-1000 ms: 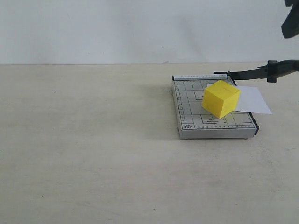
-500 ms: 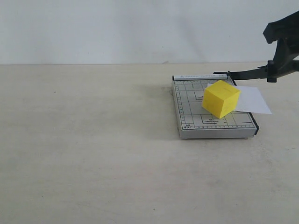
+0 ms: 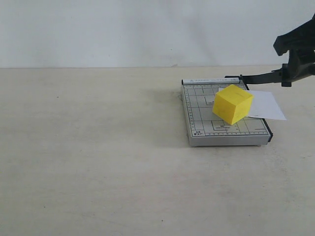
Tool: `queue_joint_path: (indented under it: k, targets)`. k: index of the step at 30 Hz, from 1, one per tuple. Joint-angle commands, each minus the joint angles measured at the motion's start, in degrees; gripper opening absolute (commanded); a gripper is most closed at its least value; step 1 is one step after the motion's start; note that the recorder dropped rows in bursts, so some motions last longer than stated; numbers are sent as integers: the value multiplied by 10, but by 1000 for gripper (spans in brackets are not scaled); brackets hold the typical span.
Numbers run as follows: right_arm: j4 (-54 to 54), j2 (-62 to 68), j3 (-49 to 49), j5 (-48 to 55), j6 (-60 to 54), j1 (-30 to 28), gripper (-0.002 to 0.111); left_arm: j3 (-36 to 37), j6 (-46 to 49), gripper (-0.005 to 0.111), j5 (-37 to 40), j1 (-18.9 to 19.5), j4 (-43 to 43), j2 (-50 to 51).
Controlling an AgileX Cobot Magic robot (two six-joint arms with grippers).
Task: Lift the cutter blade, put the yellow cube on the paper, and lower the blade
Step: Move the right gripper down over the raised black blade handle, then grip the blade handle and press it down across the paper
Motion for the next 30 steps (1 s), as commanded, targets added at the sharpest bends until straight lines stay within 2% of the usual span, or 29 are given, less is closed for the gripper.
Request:
queue_joint_path:
  k: [1,4,16,18,19,21,25,30]
  targets:
    - [-6,15,-4,-9,-5,-1,52,2,-2,4,0,1,3,-2]
    - [-7,22,-4,-13,-5,-1,42,2,-2,4,0,1,3,-2]
    - [-45,41,-4,-28,-1,-1,41,2,-2,4,0,1,3,-2]
    - [-48,41,-4,-29,-1,-1,29,2,-2,4,0,1,3,-2]
    - [-48,41,-4,-29,-1,-1,17,2,-2,4,0,1,3,-2]
    - [-42,41,-4,-27,1,-1,-1,2,-2,4,0,1,3,-2]
    - [-6,40,2,-31,9,-1,0,2,-2,4,0,1,3,-2]
    - [16,2,93,-106,15,0,0,2,-2,4,0,1,3,-2]
